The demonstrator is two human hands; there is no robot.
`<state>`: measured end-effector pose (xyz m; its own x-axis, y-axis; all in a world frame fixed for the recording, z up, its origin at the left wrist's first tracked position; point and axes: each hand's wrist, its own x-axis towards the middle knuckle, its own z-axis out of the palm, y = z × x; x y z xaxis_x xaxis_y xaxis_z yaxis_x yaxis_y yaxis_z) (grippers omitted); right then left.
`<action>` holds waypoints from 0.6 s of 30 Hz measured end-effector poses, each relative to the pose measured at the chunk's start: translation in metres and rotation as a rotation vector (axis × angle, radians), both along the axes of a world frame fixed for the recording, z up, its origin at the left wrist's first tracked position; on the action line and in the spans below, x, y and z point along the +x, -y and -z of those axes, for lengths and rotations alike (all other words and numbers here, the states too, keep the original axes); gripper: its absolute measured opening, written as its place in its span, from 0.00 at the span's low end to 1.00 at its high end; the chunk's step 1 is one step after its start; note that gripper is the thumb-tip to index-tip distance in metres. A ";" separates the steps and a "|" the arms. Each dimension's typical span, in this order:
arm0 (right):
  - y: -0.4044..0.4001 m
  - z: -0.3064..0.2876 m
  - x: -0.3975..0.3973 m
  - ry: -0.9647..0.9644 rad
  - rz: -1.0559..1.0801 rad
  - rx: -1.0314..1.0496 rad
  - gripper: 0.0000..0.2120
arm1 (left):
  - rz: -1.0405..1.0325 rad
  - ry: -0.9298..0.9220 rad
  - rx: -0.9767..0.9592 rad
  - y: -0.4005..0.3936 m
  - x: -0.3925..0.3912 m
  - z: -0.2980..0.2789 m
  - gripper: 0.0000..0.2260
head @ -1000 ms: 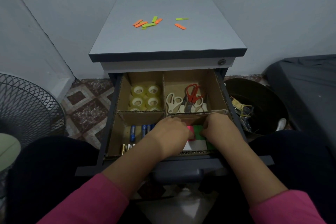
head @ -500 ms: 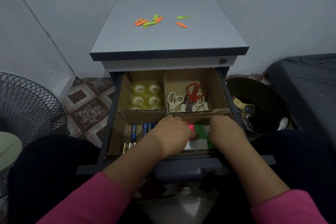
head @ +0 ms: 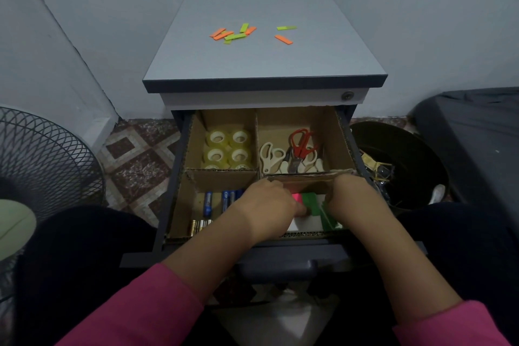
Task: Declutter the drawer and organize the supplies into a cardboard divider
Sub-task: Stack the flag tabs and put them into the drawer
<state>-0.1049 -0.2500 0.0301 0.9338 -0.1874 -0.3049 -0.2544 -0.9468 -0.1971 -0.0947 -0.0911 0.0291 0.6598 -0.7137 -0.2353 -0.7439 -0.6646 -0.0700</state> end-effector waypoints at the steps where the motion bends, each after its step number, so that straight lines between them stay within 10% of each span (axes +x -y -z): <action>1: 0.001 0.000 0.001 0.020 0.017 0.046 0.07 | -0.002 0.000 -0.007 0.000 0.000 0.000 0.24; 18: -0.001 0.009 0.005 0.003 0.014 0.125 0.10 | 0.005 0.013 0.008 0.002 0.001 0.001 0.22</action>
